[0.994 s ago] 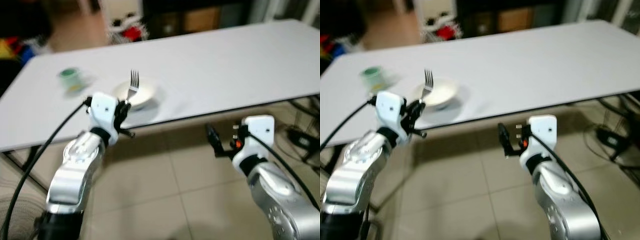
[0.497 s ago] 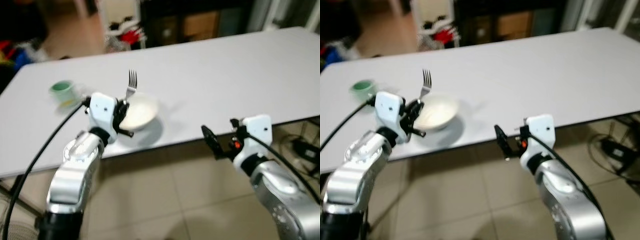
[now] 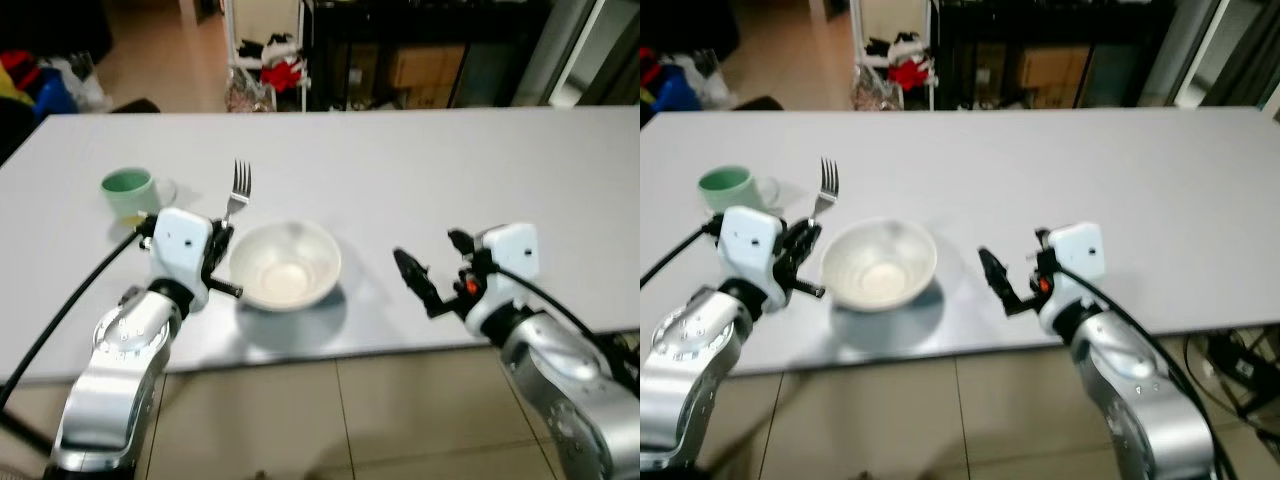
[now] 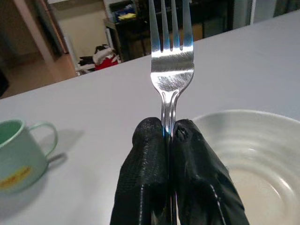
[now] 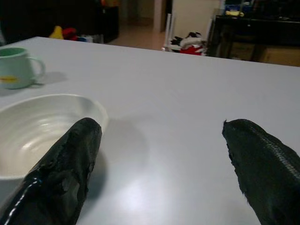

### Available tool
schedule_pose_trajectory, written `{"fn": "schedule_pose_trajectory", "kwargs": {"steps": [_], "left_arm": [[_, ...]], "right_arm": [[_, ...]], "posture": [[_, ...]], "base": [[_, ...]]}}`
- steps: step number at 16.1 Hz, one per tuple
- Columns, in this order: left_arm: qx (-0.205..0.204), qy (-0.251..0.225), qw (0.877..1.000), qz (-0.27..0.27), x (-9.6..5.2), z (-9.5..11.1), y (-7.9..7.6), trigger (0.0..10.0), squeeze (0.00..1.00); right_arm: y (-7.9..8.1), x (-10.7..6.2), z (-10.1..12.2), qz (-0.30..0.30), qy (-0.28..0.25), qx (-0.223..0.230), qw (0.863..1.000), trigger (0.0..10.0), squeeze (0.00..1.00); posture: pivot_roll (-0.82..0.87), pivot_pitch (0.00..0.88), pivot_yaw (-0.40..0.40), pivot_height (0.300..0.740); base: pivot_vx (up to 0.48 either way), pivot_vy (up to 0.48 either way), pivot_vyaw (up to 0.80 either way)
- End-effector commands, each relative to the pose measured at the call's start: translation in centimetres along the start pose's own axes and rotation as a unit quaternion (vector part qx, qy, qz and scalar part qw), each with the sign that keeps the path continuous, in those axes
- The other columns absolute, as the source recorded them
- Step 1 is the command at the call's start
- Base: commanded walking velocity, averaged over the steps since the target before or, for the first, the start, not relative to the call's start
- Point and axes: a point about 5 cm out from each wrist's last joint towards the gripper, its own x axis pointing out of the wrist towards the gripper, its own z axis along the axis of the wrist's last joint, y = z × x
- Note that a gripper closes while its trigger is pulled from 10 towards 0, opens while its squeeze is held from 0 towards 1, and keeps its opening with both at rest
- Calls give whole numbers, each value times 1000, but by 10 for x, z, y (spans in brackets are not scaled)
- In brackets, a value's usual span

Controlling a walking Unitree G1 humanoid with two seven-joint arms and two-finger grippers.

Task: Setting the table

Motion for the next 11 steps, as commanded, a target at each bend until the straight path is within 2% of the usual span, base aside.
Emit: {"fn": "schedule_pose_trajectory", "kwargs": {"steps": [1,3,4,5,6,8,10,11], "left_arm": [[15,-8,999,-34,4,9,-11,10000,0],[33,-2,998,-54,7,11,-10,10000,0],[46,16,997,-61,7,11,-4,10000,0],[49,22,996,-64,7,10,-2,10000,0],[60,44,992,-100,7,11,-1,10000,0],[65,55,988,-130,9,13,-2,10000,0],[77,83,980,-163,21,14,-2,10000,0],[96,98,975,-173,26,12,-1,10000,0]], "right_arm": [[-7,-4,-1,-6,5,0,1000,10000,0],[-6,-9,2,37,11,-13,999,10000,0],[-5,-14,5,74,14,-18,997,10000,0],[-5,-15,5,81,15,-20,996,10000,0],[-3,-19,7,113,25,-28,993,10000,0],[-3,-20,8,128,29,-34,991,10000,0],[-3,-20,10,148,43,-51,987,10000,0],[-3,-20,10,156,53,-61,985,10000,0]], "posture": [[57,0,18,740],[48,0,36,740],[47,0,43,740],[46,0,48,740],[43,0,62,740],[39,0,76,740],[34,0,85,740],[29,0,94,740]], "base": [[0,0,0],[0,0,0],[0,0,0],[0,0,0],[0,0,0],[0,0,0],[0,0,0],[0,0,0]]}}
